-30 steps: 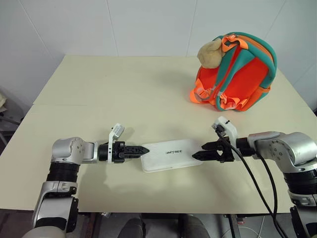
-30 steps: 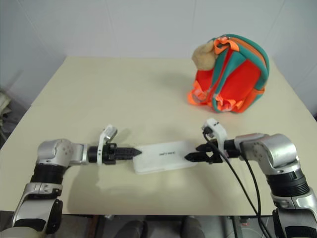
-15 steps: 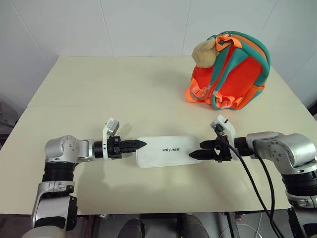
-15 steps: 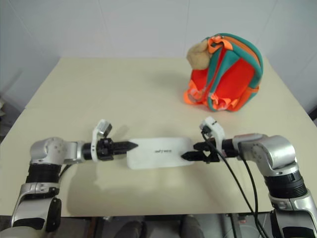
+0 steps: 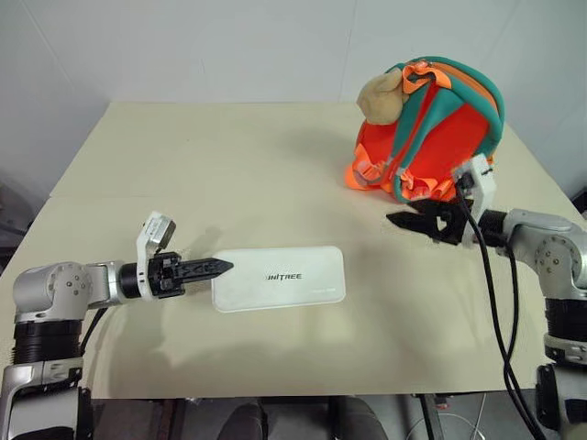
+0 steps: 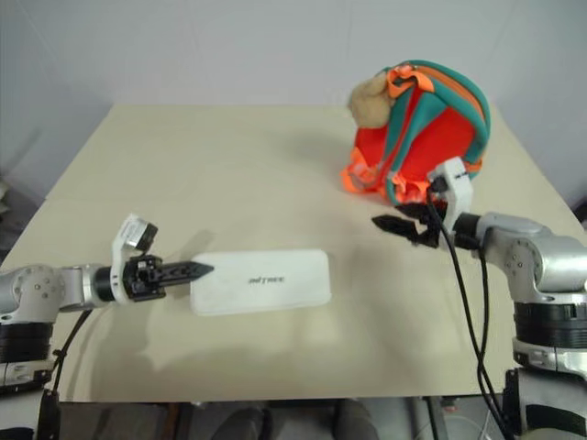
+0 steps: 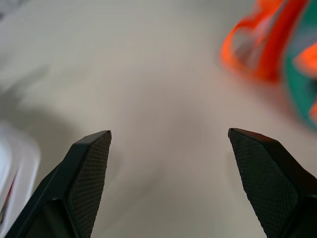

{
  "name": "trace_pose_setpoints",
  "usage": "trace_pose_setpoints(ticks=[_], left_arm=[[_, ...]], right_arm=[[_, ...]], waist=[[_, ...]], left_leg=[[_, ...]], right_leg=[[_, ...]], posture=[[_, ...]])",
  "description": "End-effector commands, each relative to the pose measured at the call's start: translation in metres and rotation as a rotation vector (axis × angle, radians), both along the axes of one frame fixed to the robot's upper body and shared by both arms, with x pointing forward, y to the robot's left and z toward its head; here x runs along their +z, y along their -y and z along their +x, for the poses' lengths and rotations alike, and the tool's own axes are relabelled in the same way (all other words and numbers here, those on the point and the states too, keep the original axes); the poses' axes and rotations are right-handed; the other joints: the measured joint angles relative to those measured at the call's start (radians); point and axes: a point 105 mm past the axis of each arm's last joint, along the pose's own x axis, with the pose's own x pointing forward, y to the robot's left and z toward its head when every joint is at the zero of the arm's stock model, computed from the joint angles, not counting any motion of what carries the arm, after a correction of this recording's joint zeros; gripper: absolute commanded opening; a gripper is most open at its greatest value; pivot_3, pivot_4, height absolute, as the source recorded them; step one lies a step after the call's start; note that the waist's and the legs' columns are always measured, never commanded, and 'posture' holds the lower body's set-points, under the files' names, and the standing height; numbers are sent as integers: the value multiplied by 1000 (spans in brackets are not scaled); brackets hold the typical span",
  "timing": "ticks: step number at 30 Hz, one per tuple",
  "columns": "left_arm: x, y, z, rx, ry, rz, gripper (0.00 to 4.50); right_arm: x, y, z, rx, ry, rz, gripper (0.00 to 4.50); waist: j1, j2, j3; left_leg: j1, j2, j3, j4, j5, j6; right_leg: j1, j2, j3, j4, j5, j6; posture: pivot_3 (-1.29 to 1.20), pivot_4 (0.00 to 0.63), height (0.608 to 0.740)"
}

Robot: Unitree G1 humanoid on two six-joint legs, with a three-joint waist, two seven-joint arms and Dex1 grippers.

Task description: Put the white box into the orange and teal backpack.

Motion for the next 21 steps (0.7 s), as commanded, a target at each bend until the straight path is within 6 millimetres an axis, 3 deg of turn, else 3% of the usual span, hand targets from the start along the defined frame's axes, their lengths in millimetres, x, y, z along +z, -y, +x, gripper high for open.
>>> trace_pose_setpoints(ticks=[1, 11, 21], left_arm=[[10, -12, 0, 48, 109, 9, 1586], [0, -24, -7, 125, 128, 37, 1586], [-2, -24, -10, 156, 133, 18, 1586]], right_arm=[[33, 9, 19, -139, 177, 64, 4500], [60, 16, 67, -330, 308, 78, 4500], [63, -17, 92, -258, 270, 167, 4500]], waist=[[-3, 0, 0], [-15, 0, 0], [-29, 0, 0]], left_leg=[[0, 0, 0, 0, 0, 0], [-1, 0, 3, -1, 0, -1], [0, 2, 5, -1, 0, -1]], right_leg=[[0, 0, 0, 0, 0, 0], [-3, 0, 2, 1, 0, 0], [-4, 1, 3, 2, 0, 0]], posture=[[0, 150, 740], [0, 150, 740], [0, 150, 740]])
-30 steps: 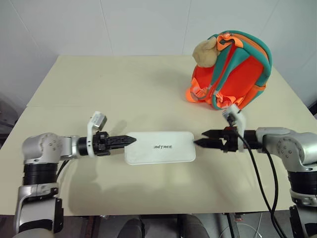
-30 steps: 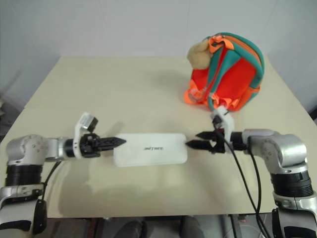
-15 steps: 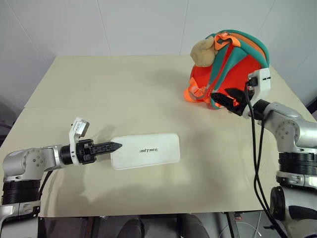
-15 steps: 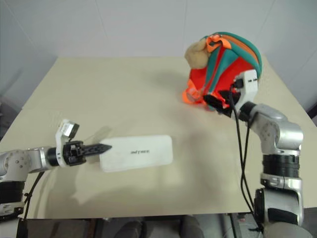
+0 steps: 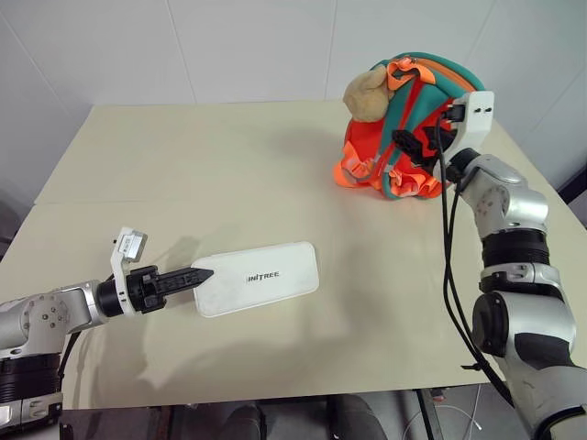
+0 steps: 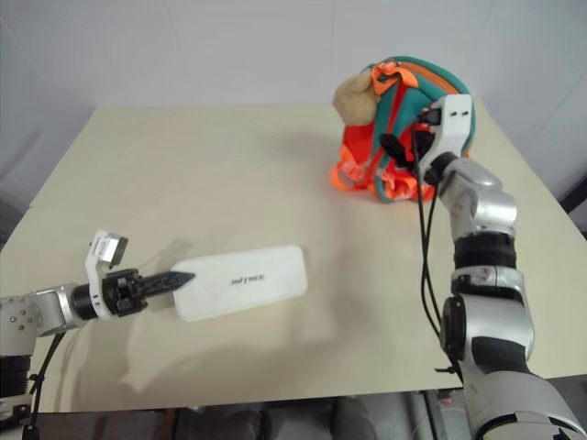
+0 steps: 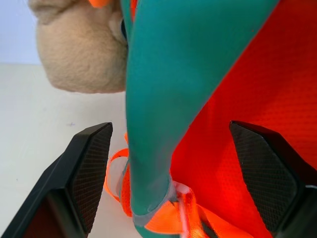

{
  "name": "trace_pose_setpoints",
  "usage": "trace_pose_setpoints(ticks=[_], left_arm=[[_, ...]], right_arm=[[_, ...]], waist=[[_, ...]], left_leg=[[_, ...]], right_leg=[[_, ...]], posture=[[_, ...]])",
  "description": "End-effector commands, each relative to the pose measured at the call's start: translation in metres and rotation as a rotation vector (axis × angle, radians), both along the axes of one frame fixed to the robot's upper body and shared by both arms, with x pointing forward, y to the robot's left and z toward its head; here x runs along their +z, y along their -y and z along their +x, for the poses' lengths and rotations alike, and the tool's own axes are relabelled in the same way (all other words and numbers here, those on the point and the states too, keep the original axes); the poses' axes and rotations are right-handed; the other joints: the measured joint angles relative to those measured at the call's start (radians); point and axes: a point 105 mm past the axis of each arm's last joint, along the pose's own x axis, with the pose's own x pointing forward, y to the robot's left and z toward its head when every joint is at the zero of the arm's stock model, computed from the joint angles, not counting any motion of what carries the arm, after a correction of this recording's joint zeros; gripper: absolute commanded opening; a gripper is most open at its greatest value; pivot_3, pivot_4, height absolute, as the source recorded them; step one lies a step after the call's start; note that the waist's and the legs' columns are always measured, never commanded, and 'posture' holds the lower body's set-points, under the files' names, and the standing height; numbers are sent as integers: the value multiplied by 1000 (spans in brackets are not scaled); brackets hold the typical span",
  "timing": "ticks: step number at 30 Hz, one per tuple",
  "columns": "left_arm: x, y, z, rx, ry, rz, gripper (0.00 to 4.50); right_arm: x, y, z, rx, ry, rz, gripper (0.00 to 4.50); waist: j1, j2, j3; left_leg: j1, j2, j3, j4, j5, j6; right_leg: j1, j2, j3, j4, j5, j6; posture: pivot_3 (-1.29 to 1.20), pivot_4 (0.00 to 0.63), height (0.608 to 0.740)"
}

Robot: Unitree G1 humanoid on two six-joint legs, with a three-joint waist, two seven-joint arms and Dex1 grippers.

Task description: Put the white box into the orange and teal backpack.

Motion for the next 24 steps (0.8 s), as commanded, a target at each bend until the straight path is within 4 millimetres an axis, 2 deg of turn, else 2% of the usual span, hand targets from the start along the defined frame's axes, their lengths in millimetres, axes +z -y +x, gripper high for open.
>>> trace_pose_setpoints(ticks=[1, 6, 9, 16, 21, 22, 24], left_arm=[[9, 1, -1, 3, 44, -19, 1586], [9, 1, -1, 8, 47, -24, 1586], [9, 1, -2, 10, 49, -24, 1586], [8, -4, -6, 33, 56, -24, 1586], [8, -9, -8, 60, 61, -23, 1586], [9, -12, -7, 71, 69, -21, 1586], [13, -15, -6, 86, 82, -21, 1586]], right_arm=[[18, -15, 3, 51, 52, 28, 4500], [14, -29, 12, 71, 34, 40, 4500], [18, -33, 15, 71, 58, 86, 4500], [20, -50, 14, 151, 71, 88, 2335], [18, -64, 7, 294, 27, 140, 813], [17, -71, 1, 374, 2, 137, 606], [16, -80, -9, 497, -36, 129, 606]], waist=[[0, 0, 0], [-1, 0, 0], [-2, 0, 0], [-12, 0, 0], [-22, 0, 0], [-22, 0, 0], [-22, 0, 0]], left_leg=[[0, 0, 0, 0, 0, 0], [0, 0, 0, 0, 0, 0], [0, 0, 1, -1, -1, -1], [-1, 0, 3, -1, -1, -2], [-1, 1, 4, -1, -1, -2], [-1, 1, 4, -1, -1, -2], [-1, 1, 4, -1, -1, -2]], right_leg=[[0, 0, 0, 0, 0, 0], [0, 0, 1, 0, 0, 0], [-1, 0, 0, -1, 0, 0], [-3, 0, 0, 0, 0, 0], [-3, 0, 1, 1, 0, 0], [-3, 0, 1, 1, 0, 0], [-4, 1, 1, 1, 0, 0]], posture=[[0, 150, 740], [0, 150, 740], [0, 150, 740], [0, 150, 740], [0, 150, 740], [0, 150, 740], [0, 150, 740]])
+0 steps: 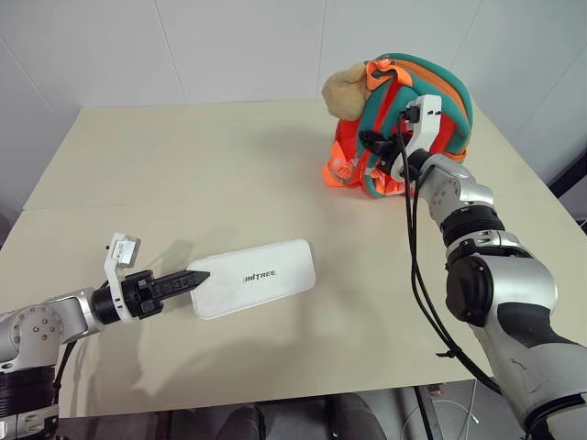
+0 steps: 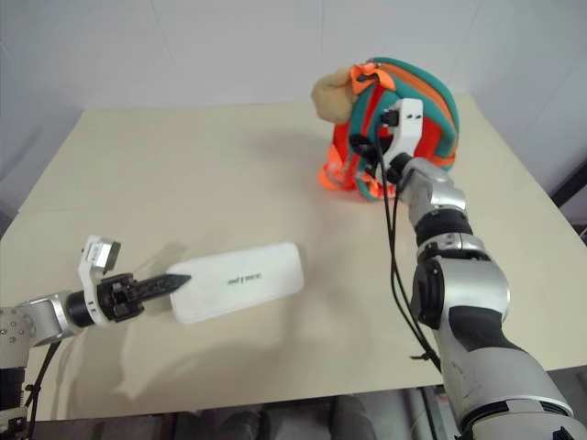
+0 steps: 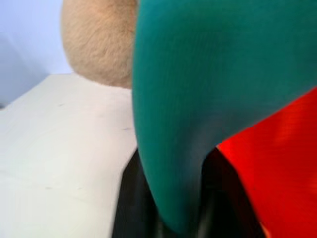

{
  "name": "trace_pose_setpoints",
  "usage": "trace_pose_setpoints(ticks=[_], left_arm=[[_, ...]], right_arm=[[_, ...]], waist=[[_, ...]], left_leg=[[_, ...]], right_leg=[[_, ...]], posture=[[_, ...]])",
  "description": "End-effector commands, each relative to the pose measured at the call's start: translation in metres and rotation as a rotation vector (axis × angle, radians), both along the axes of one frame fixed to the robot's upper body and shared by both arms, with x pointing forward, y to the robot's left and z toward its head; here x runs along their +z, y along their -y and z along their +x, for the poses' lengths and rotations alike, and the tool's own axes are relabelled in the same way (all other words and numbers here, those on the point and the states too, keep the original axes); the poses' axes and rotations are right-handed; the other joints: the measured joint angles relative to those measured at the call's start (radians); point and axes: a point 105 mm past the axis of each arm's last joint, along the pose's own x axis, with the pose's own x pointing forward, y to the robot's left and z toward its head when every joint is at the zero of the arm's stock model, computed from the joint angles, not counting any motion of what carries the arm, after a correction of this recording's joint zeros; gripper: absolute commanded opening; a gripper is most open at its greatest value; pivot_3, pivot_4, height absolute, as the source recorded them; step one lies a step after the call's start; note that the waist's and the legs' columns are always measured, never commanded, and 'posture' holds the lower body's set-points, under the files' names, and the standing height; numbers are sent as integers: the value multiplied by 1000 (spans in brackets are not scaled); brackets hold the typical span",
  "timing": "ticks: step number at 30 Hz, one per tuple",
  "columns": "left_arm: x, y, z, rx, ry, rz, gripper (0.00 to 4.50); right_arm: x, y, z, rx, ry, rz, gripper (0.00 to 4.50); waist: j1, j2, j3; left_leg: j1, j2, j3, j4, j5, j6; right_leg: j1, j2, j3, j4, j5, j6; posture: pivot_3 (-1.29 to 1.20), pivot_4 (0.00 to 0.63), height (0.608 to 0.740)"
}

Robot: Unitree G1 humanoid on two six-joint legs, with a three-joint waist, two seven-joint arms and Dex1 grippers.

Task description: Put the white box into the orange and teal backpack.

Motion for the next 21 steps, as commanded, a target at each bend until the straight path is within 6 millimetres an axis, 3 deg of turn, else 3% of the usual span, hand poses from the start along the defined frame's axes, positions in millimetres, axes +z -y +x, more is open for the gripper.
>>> trace_pose_setpoints(ticks=[1, 7, 12, 17, 21], left_arm=[[17, -10, 1, 35, 77, 1, 1586], [14, -16, -6, 35, 64, 20, 1586], [13, -30, -14, 67, 60, 53, 1586], [3, -50, -24, 114, 40, 111, 1586], [-10, -57, -31, 132, 18, 137, 1586]], right_arm=[[26, -22, -24, 268, 23, 5, 606], [30, -24, -88, 620, -71, -35, 606], [37, -12, -138, 767, -138, -64, 606], [44, 5, -167, 790, -204, -81, 606], [47, 8, -187, 830, -249, -73, 606]], waist=[[0, 0, 0], [10, 0, 0], [18, 0, 0], [23, 0, 0], [30, 0, 0]], left_leg=[[0, 0, 0, 0, 0, 0], [-2, 1, 0, 0, -1, -1], [-4, 2, 1, 1, -5, 1], [-3, 3, 3, 1, -8, 3], [-3, 4, 6, 2, -9, 4]], right_leg=[[0, 0, 0, 0, 0, 0], [-3, 0, 0, 1, 0, 0], [-7, 0, 0, 0, 0, 0], [-7, 1, 0, -1, 0, -1], [-7, 1, 0, -1, -1, -1]], posture=[[0, 150, 740], [0, 150, 740], [0, 150, 740], [0, 150, 740], [0, 150, 740]])
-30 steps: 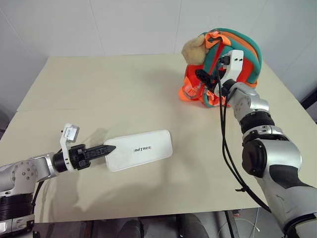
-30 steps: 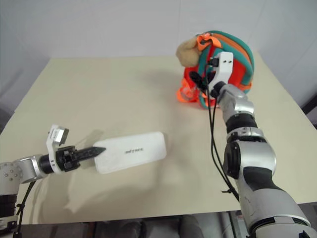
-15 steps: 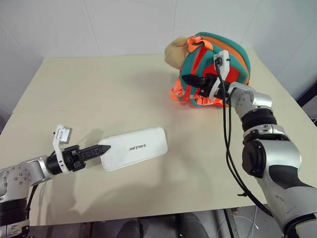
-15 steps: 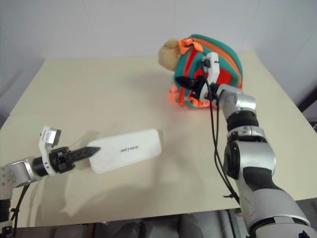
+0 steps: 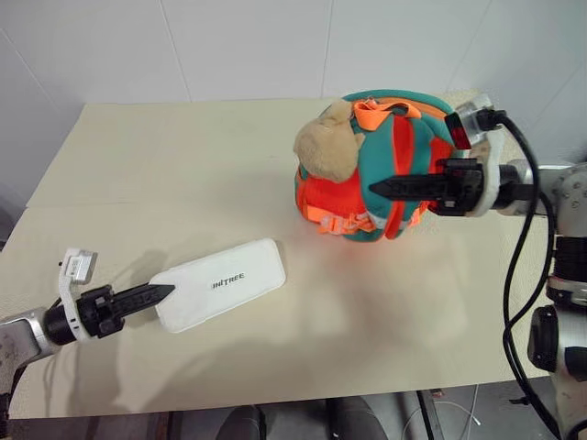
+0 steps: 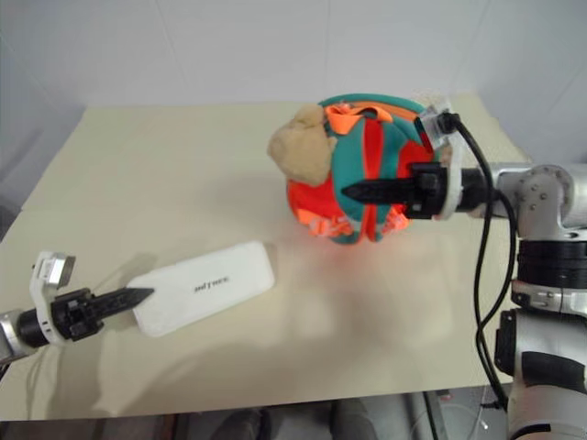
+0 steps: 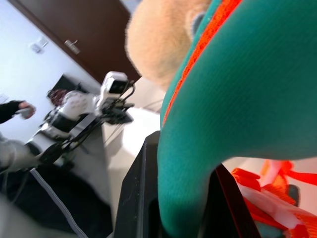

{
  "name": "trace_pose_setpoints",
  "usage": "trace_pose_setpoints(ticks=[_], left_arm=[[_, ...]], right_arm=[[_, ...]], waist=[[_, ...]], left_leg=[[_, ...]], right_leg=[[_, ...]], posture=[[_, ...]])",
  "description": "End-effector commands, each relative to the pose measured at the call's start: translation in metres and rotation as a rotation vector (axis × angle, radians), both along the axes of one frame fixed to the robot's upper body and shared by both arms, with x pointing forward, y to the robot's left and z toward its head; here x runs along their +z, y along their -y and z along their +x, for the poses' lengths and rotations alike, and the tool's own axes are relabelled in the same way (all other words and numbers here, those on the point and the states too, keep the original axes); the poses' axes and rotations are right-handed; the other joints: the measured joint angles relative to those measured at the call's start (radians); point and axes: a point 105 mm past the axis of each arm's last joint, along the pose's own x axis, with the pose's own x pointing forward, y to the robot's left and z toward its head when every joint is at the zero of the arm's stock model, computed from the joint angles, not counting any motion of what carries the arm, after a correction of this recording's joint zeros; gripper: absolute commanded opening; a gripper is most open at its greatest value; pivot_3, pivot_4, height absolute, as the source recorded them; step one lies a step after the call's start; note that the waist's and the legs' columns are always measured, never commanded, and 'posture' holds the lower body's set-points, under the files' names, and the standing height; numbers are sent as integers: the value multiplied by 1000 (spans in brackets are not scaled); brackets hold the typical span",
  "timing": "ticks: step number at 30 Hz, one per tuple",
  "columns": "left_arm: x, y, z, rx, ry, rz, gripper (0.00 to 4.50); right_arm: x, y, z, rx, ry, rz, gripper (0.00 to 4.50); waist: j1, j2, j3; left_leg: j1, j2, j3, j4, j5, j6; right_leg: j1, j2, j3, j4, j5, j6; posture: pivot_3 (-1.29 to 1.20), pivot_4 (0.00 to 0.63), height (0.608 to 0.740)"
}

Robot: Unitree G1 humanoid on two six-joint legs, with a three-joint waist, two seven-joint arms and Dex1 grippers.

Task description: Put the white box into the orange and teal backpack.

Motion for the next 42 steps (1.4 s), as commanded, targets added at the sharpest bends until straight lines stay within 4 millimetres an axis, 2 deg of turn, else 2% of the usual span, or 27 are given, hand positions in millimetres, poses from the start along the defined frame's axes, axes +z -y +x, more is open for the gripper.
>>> trace_pose_setpoints(ticks=[1, 6, 11, 15, 17, 19, 25, 35, 42], left_arm=[[-5, -12, -5, 39, 4, 57, 1586], [-18, -15, -9, 48, -12, 87, 1586], [-20, -15, -10, 44, 1, 91, 1586], [-17, -12, -8, 39, 33, 87, 1586], [-12, -9, -7, 27, 68, 88, 1586], [-3, -7, -7, 19, 111, 86, 1586], [44, 3, -9, -12, 335, 66, 1586], [84, 7, -24, -35, 474, 93, 1586], [119, 11, -10, -60, 632, 118, 1586]], right_arm=[[18, 2, -27, 69, 23, 27, 606], [15, 3, -43, 97, -23, 25, 606], [12, 4, -58, 153, -60, 15, 606], [11, 3, -59, 143, -72, 20, 606], [4, 6, -52, 101, -100, 16, 606], [-3, 10, -45, 58, -117, 10, 606], [-24, 14, -25, -9, -138, 0, 606], [-43, 11, -10, -2, -147, 4, 606], [-51, 9, -8, 10, -155, -2, 606]], waist=[[2, 0, 0], [3, 0, 0], [3, 0, 0], [2, 0, 0], [3, 0, 0], [4, 0, 0], [4, -2, -1], [3, -2, -1], [4, -2, -1]], left_leg=[[0, 0, 1, 0, -1, 1], [0, 0, 0, 0, -2, 4], [0, 0, -1, 0, -3, 5], [1, 0, 0, 1, -3, 5], [1, 0, 0, 1, -3, 5], [1, 0, 4, 2, -3, 5], [1, 0, 7, 3, -3, 6], [1, 0, 9, 3, -4, 6], [1, 1, 9, 6, -4, 7]], right_leg=[[0, 0, 0, 0, 0, 0], [0, -1, 0, 0, 0, 0], [0, -2, 0, 0, 0, 0], [0, -2, 0, 0, 0, 0], [0, -2, 0, 0, 0, 0], [1, -2, 0, 0, 0, 0], [1, -2, 0, 1, 0, 0], [1, -1, 0, 1, 0, 0], [2, 0, 0, 2, 0, 0]], posture=[[0, 150, 740], [0, 150, 740], [0, 150, 740], [0, 150, 740], [0, 150, 740], [0, 150, 740], [0, 150, 740], [0, 150, 740], [0, 150, 740]])
